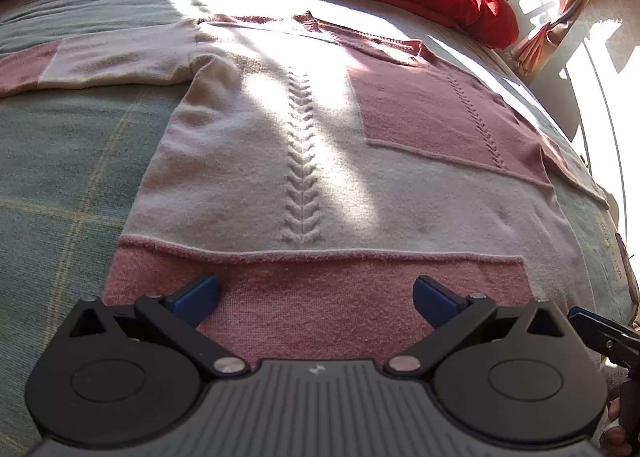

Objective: Fold clothes

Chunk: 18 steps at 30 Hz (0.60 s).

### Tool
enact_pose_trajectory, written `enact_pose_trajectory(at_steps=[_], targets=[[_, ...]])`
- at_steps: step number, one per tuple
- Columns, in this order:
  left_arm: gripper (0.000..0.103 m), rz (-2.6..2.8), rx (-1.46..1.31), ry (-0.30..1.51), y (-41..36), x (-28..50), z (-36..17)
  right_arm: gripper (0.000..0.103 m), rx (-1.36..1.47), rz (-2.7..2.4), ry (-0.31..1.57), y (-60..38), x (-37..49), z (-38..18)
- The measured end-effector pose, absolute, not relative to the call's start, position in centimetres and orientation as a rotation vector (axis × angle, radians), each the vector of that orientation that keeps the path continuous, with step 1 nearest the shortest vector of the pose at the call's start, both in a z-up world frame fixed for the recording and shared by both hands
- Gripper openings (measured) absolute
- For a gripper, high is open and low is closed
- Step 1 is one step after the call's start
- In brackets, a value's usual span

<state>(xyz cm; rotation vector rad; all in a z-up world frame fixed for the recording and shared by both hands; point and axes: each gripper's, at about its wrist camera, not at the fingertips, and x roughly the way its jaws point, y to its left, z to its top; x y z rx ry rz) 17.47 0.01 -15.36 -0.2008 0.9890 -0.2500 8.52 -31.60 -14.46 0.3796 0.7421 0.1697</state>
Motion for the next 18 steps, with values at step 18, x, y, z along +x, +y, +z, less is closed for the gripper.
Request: enact_pose_trajectory(at_steps=[18], targets=[[0.102,-0.391,-0.043,0.963,-4.3,15.2,-13.3,0.103,0.283,0.138,0.670,-31.4,8.9,-14.3]])
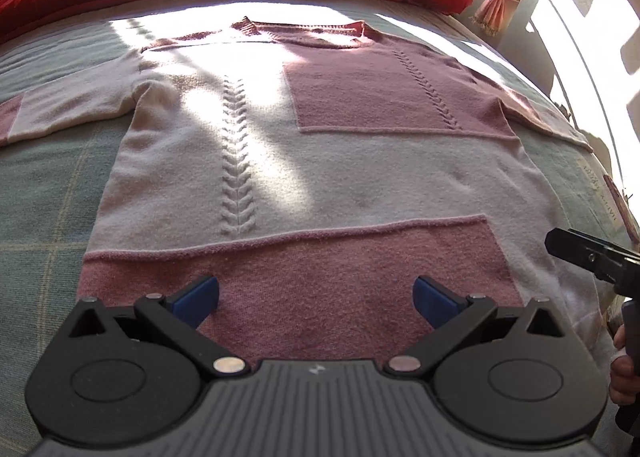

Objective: Fold clothes

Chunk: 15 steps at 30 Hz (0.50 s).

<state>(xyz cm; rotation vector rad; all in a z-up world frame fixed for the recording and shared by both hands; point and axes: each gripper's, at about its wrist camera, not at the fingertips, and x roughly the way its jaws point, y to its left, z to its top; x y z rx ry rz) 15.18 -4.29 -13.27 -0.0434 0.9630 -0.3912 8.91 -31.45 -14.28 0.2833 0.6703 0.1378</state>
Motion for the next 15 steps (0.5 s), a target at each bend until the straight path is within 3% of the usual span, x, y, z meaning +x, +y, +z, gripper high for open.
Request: enact_pose_trajectory(at_steps=[15], targets=[[0.102,-0.549,-0.071,0.991,-7.0,12.1,-13.5,0.103,0.095,0.102,0.757,-29.4,9.2,-16.9]])
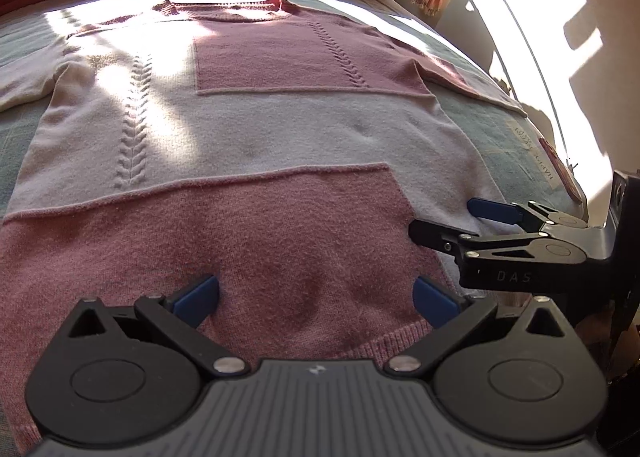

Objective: Fold clothes

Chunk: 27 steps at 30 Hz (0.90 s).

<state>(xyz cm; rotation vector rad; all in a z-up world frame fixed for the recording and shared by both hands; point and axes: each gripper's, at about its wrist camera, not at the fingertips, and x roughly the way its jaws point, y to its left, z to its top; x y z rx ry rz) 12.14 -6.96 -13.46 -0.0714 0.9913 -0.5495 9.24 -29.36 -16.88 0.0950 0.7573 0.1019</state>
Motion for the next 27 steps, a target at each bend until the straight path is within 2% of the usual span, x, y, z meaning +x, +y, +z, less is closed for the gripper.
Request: enact_pose_trajectory(at_steps=[3,9,15,24,27], targets=[[0.102,-0.581,-0.074,0.949,-7.3,12.1,-12.5,0.103,0.094,0.096,0.754,-29.4,9.3,-17.0],[0.102,-0.553,-0.087,1.018,-7.7,12.8,-14.2,0.103,0.074,0.095,0.773,-29.3,9.3,-17.0],[0.102,-0.612,-0.104,0.947,-8.5,13.2,-11.8,0.103,0.072,0.090,0.769,-29.2,9.1,-16.7],[0.102,-0.660,-0.159,1.040,-11.0,15.5,-14.2,0.103,0.080,0.087,0.750,-29.6,8.8,-16.6],[0.102,-0.654,-0.125,1.010,-10.0,14.8,-13.1,0.103,0.080,0.090,0.741,-29.6,8.8,-16.5]])
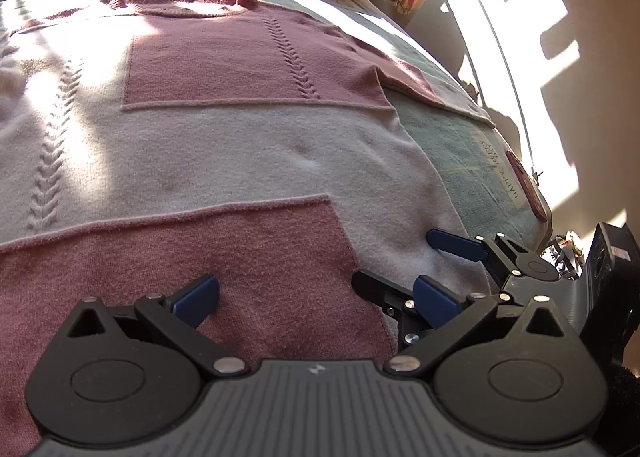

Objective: Fold clothes

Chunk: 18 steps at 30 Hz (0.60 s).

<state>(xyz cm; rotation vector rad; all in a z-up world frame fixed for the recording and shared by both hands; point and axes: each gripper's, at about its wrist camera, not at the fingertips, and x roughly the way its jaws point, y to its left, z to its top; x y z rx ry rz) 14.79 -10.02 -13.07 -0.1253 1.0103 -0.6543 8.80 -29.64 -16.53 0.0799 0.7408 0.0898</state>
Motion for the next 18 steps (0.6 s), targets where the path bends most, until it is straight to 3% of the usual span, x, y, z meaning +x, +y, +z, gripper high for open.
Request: enact_pose_trajectory(at_steps=[12,18], targets=[[0.102,-0.407,-0.116,0.887,-0.4,18.9,-9.2,0.103,0.099,0.098,0.718,-29.3,8.9,-14.9],[0.102,-0.271,-0.264,0.841,6.7,23.9,-9.1,0.103,0.111,0.127,0.728,-28.6,9.3,-13.5]])
